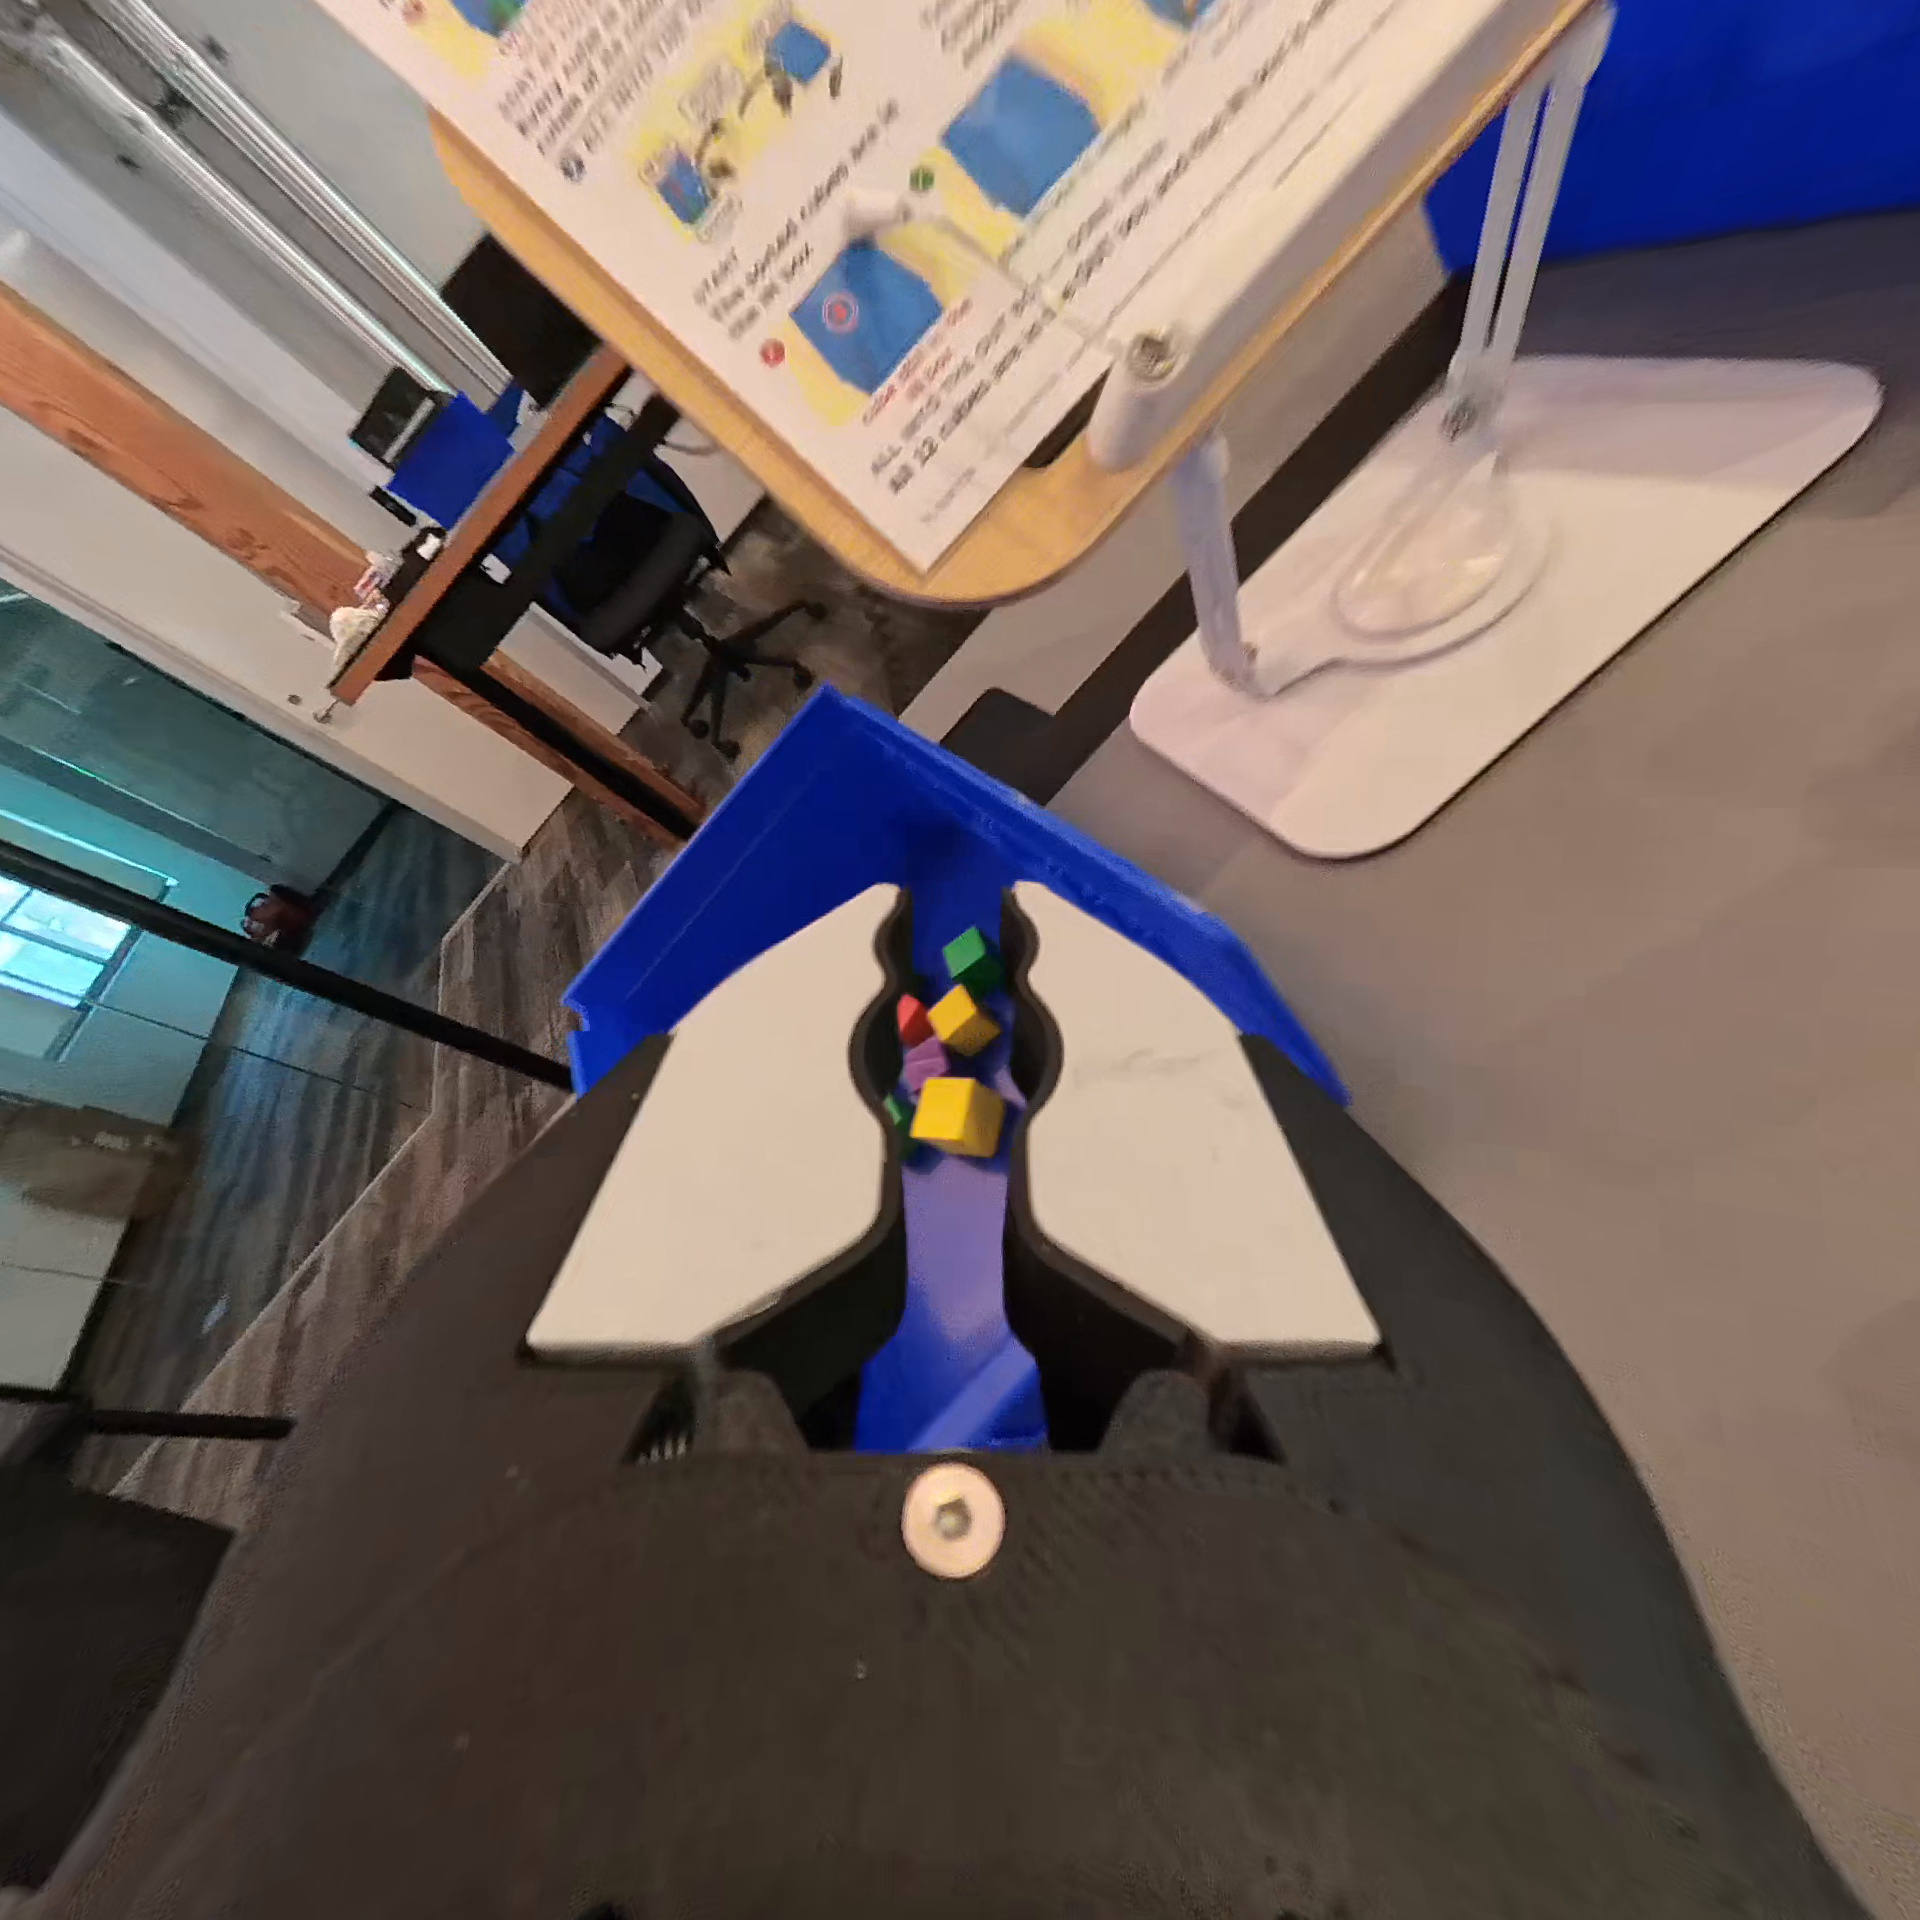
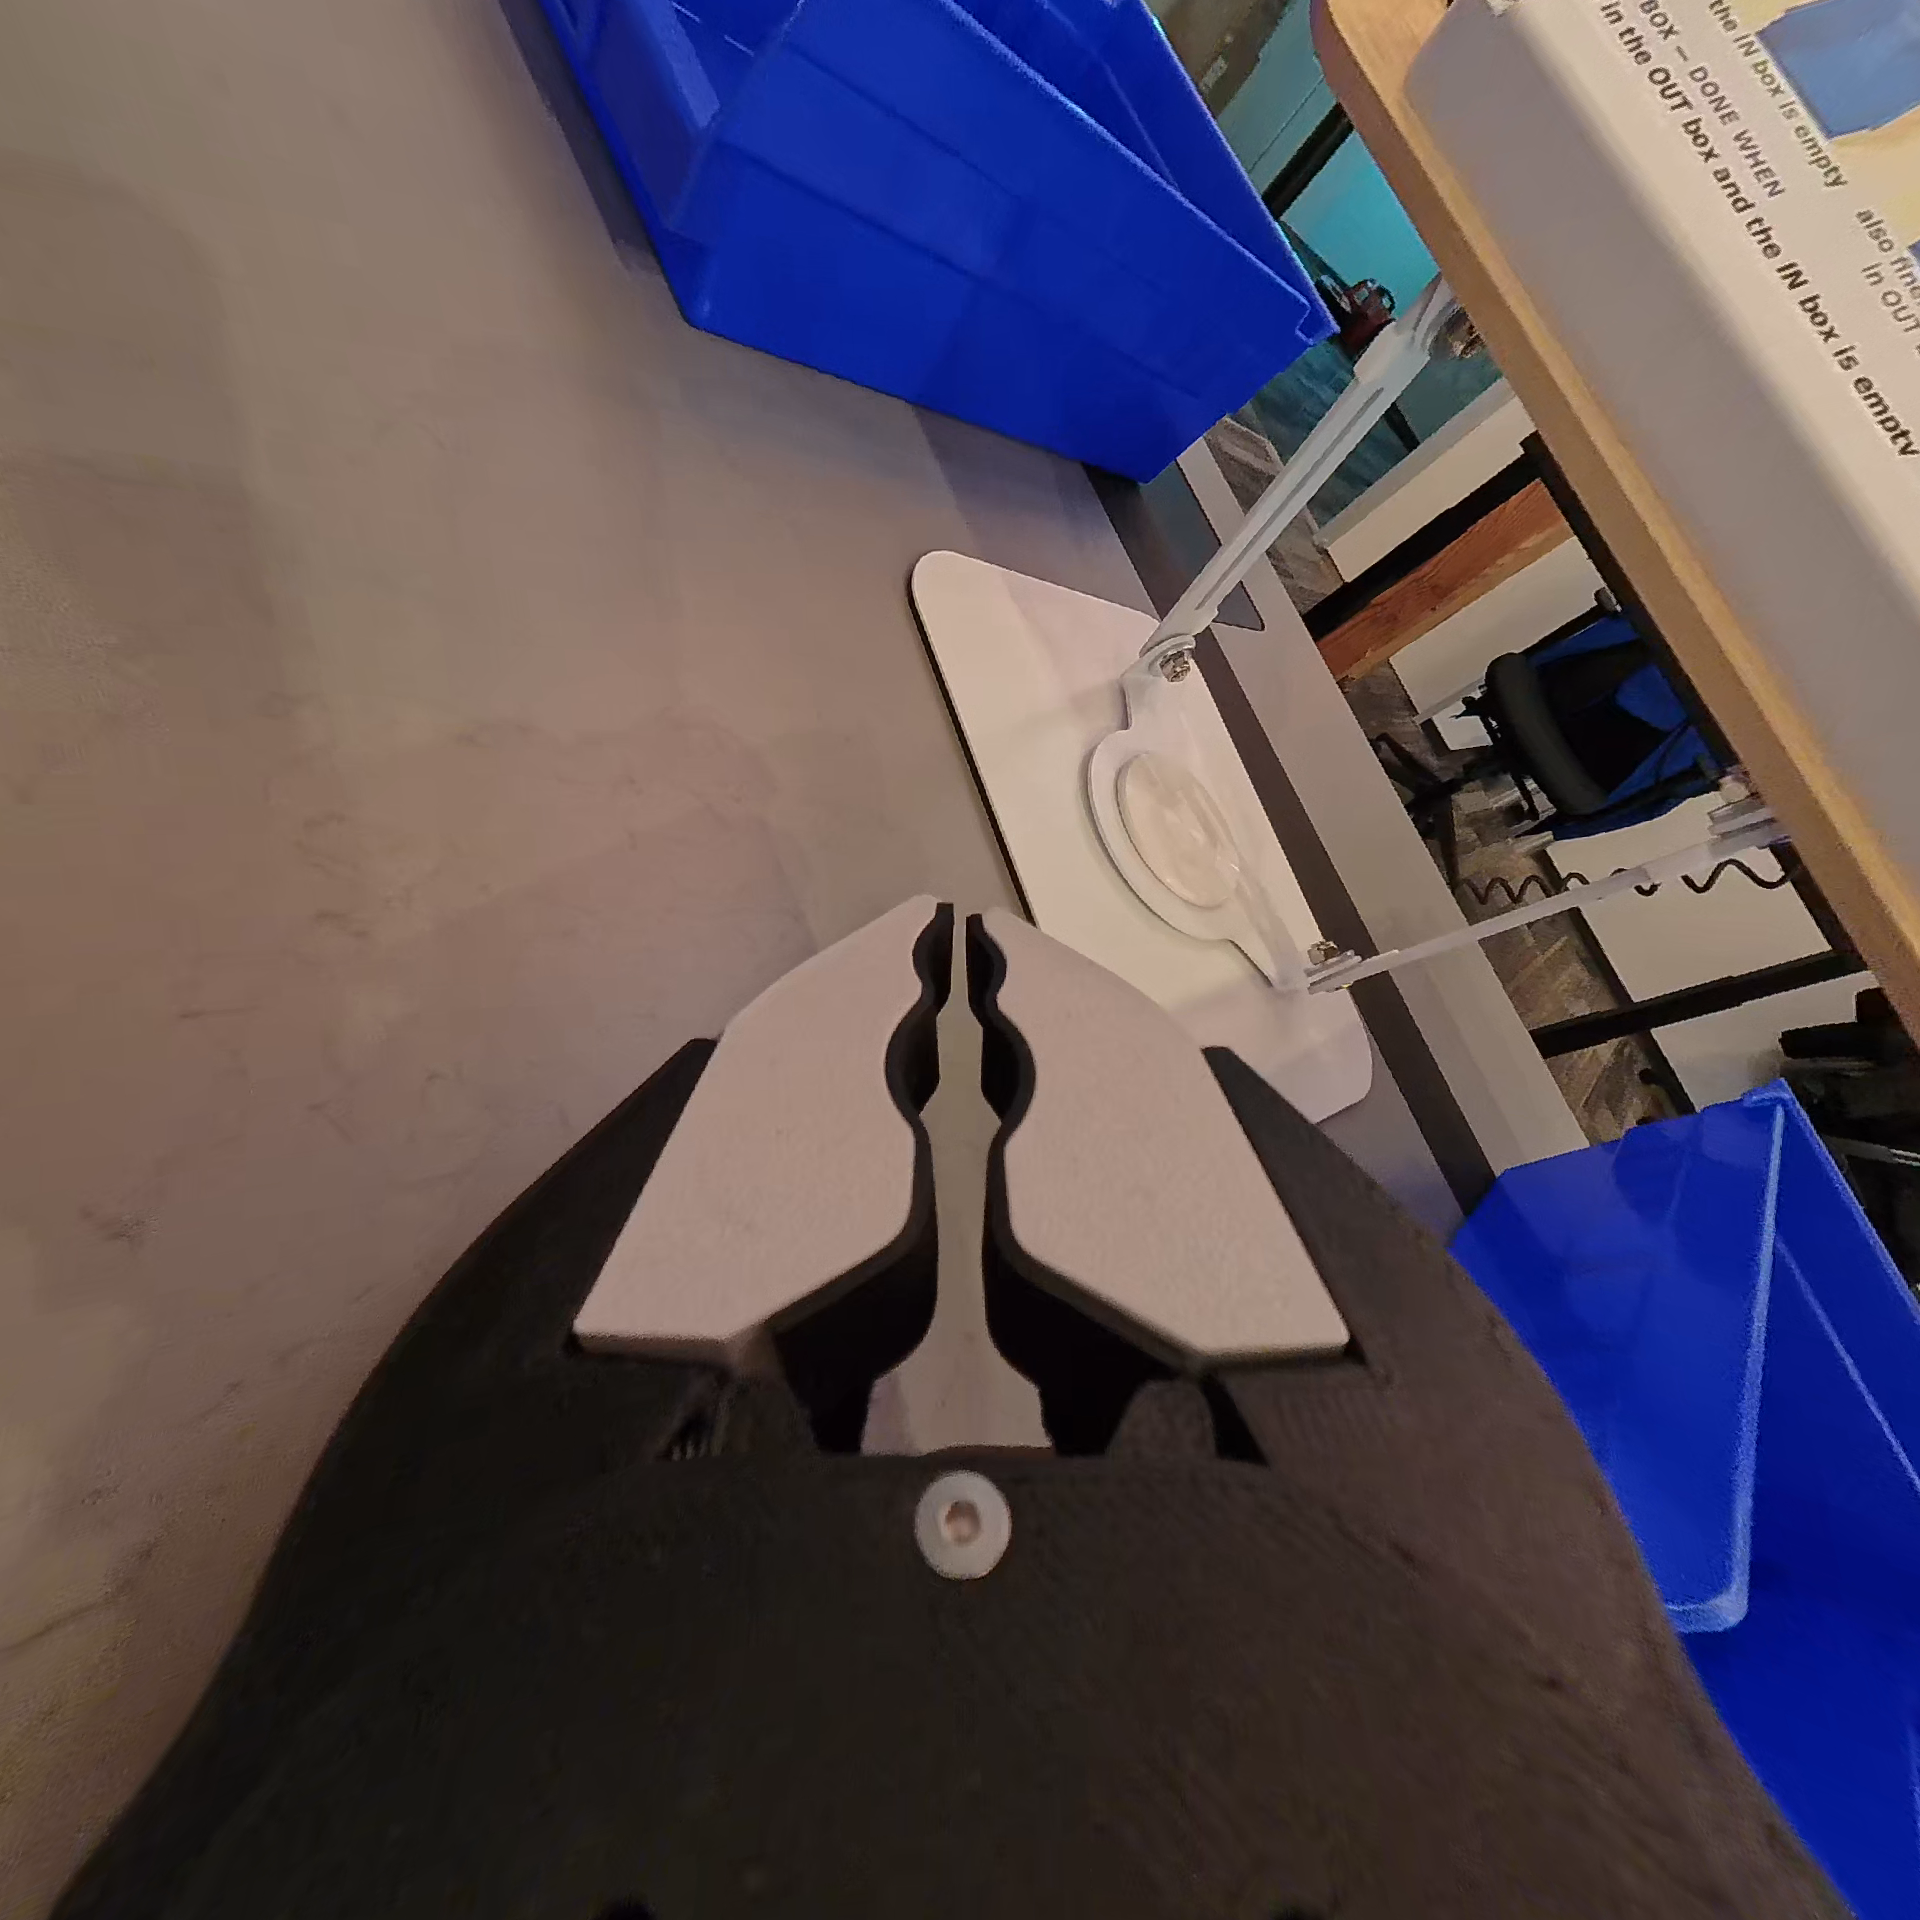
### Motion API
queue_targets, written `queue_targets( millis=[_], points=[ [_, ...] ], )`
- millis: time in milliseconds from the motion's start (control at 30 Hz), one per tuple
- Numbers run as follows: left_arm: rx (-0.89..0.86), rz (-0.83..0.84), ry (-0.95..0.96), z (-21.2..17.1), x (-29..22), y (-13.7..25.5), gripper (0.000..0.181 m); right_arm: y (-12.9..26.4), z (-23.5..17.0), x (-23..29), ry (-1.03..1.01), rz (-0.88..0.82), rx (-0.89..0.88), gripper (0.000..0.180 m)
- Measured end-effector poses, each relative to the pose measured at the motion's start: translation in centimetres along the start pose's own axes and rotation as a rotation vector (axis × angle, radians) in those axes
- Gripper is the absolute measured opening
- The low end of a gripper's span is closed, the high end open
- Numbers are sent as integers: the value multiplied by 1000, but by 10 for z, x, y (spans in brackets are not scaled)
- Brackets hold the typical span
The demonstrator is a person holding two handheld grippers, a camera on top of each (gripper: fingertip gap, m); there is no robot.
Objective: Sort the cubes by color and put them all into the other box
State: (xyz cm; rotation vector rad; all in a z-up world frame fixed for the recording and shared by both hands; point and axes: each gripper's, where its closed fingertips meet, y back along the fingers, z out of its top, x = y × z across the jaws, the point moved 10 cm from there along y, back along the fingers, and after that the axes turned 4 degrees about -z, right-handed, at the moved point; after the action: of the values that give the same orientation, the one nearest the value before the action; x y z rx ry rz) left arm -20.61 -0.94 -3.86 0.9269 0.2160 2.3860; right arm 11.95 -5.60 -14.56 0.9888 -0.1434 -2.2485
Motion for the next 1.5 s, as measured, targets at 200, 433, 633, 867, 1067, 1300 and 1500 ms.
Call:
queue_targets(
  millis=[200, 433, 633, 867, 1067, 1300, 1500],
  points=[
    [287, -184, 46, -15, 44, -56, 61, -2, -2, 0, -2, 20, 4, 2],
    [480, -299, 73, -39, 67, -91, 70, -5, -7, -1, -44, 55, 13, 2],
    [583, -414, 118, -57, 72, -102, 65, -7, -8, 0, -41, 72, 19, 2],
    [664, -485, 101, -80, 65, -121, 60, -7, -9, 1, -44, 89, 23, 2],
    [696, -508, 107, -88, 60, -129, 59, -7, -9, 2, -43, 98, 23, 2],
    [744, -528, 78, -94, 49, -139, 55, -7, -9, 3, -36, 107, 28, 2],
    [785, -516, 83, -101, 47, -144, 55, -8, -9, 3, -35, 112, 30, 2]
  ],
)
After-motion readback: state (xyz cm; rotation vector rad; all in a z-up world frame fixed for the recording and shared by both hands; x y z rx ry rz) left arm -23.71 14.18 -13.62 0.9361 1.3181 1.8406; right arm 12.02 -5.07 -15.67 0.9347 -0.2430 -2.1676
